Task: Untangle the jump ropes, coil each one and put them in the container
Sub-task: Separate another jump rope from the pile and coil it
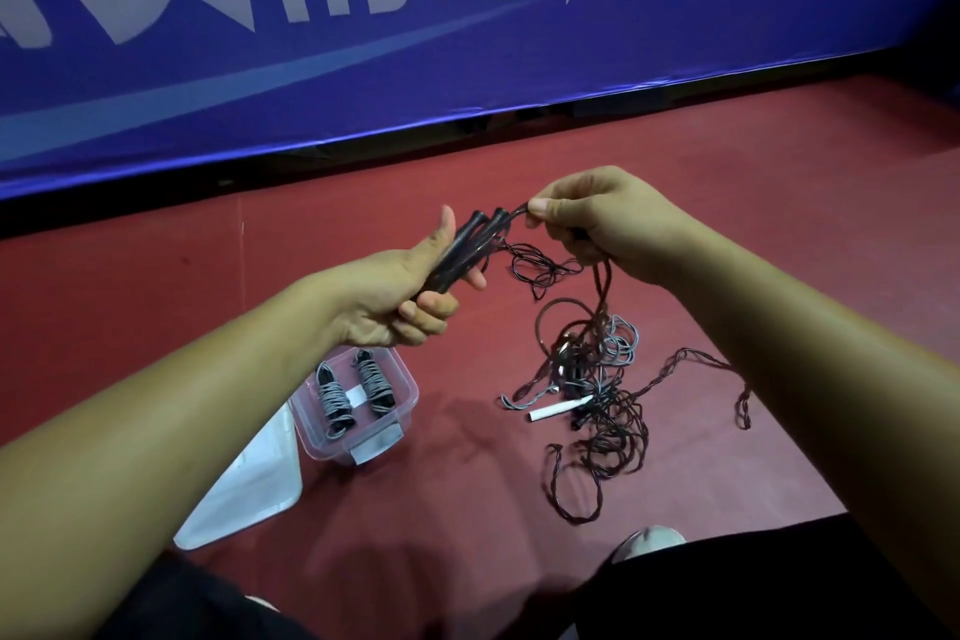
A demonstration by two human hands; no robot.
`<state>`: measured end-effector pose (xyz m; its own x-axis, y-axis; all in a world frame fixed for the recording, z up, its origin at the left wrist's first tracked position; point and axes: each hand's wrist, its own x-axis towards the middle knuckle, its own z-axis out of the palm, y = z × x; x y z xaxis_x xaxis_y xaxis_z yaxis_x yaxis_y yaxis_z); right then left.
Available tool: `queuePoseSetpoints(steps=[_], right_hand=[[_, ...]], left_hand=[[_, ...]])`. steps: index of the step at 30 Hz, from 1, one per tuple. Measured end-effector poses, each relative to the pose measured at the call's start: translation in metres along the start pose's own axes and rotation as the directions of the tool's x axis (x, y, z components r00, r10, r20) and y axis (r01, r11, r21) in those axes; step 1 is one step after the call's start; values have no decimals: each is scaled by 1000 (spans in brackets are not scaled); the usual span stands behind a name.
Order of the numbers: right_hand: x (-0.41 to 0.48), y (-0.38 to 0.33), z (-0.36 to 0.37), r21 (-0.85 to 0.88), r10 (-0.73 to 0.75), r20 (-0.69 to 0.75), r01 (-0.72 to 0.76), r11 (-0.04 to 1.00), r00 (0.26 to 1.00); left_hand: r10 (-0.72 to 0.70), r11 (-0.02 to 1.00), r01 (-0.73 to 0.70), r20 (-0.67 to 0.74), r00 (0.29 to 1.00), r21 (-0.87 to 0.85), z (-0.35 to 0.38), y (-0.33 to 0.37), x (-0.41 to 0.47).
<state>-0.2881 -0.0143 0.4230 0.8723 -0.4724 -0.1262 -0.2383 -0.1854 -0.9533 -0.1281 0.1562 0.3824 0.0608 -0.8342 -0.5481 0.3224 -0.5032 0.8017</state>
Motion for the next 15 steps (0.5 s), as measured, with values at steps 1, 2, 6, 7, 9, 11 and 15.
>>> queuePoseSetpoints(steps=[1,2,6,7,9,11,15], right_hand=[[0,1,-2,-28,-6,-13,6,1000,1000],[-1,1,-4,-60,-14,-21,13,998,1000],[0,2,-4,-246,-85,-46,72,967,995],[1,3,-4,-288,-110,-49,91,953,993],[3,7,-6,-321,-126,-62,99,942,990],[4,13,-10,-283,-108,-73,84,956,991],[4,24,-8,-155,-25,8,26,988,1000]], left_hand=[[16,999,-17,20,1000,50,2,-1,-1],[27,992,-30,25,999,120,3,-2,-1],[28,912,-31,13,1000,409,11,-11,1],[16,896,-30,37,999,442,13,-12,1],[8,877,-54,97,995,477,16,-13,-1],[21,860,-94,151,988,501,18,-10,-6],[214,868,-257,147,966,425,18,-1,-10]])
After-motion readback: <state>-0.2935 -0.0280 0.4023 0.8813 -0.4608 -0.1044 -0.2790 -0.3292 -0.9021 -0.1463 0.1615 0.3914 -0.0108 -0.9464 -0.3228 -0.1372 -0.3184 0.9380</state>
